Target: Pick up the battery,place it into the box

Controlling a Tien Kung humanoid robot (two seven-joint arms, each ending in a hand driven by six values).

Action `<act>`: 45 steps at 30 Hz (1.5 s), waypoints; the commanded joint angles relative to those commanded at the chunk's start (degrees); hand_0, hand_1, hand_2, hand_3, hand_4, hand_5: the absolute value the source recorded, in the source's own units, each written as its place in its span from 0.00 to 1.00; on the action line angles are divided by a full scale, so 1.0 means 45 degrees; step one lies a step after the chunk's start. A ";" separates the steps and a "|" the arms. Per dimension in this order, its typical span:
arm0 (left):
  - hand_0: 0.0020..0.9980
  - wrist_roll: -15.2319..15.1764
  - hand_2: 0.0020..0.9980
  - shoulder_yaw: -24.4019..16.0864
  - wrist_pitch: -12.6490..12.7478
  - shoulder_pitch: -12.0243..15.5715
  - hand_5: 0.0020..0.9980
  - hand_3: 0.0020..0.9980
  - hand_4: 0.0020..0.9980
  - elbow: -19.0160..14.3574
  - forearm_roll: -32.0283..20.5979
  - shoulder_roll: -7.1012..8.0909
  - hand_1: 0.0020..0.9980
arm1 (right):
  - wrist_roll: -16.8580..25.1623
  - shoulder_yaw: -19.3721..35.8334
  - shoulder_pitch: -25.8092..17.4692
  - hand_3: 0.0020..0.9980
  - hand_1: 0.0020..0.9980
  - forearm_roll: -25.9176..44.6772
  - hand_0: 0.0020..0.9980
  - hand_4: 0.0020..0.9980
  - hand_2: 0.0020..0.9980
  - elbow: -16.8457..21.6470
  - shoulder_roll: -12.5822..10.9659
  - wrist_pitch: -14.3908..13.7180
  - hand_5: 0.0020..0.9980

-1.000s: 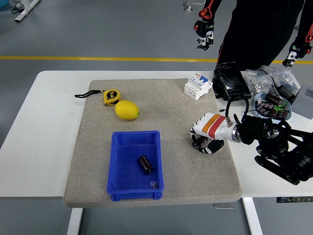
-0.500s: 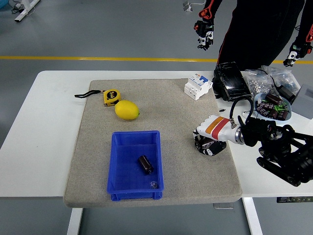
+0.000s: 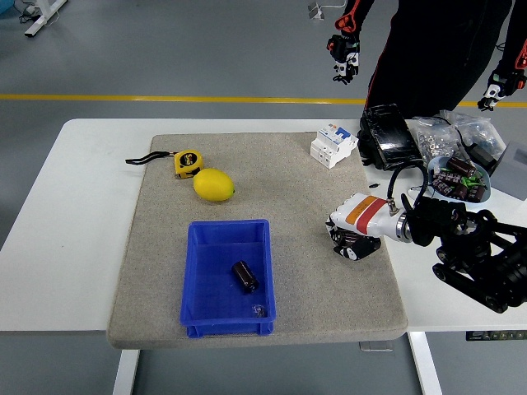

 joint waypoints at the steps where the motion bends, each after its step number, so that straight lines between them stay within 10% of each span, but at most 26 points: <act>1: 0.58 0.0002 0.63 -0.0005 -0.0007 0.0002 0.59 0.58 0.62 0.0000 0.0016 0.0005 0.60 | -0.0013 -0.0022 0.0013 0.47 0.39 0.0025 0.24 0.58 0.47 0.0023 -0.0007 -0.0027 0.33; 35: 0.58 0.0047 0.63 -0.0124 -0.0086 0.0042 0.59 0.58 0.62 0.0017 0.0217 0.0086 0.60 | -0.0719 0.0681 0.0281 0.50 0.42 -0.0708 0.29 0.57 0.51 0.1351 -0.0226 0.0443 0.30; 36: 0.58 0.0049 0.63 -0.0131 -0.0091 0.0041 0.59 0.58 0.62 0.0018 0.0246 0.0091 0.60 | -0.0718 0.0777 0.0309 0.59 0.51 -0.0773 0.43 0.70 0.62 0.1441 -0.0303 0.0528 0.28; 45: 0.58 0.0053 0.62 -0.0132 -0.0096 0.0045 0.59 0.58 0.62 0.0022 0.0253 0.0103 0.60 | -0.0700 0.1071 0.0235 0.71 0.61 -0.0800 0.51 0.84 0.73 0.1569 -0.0645 0.1074 0.33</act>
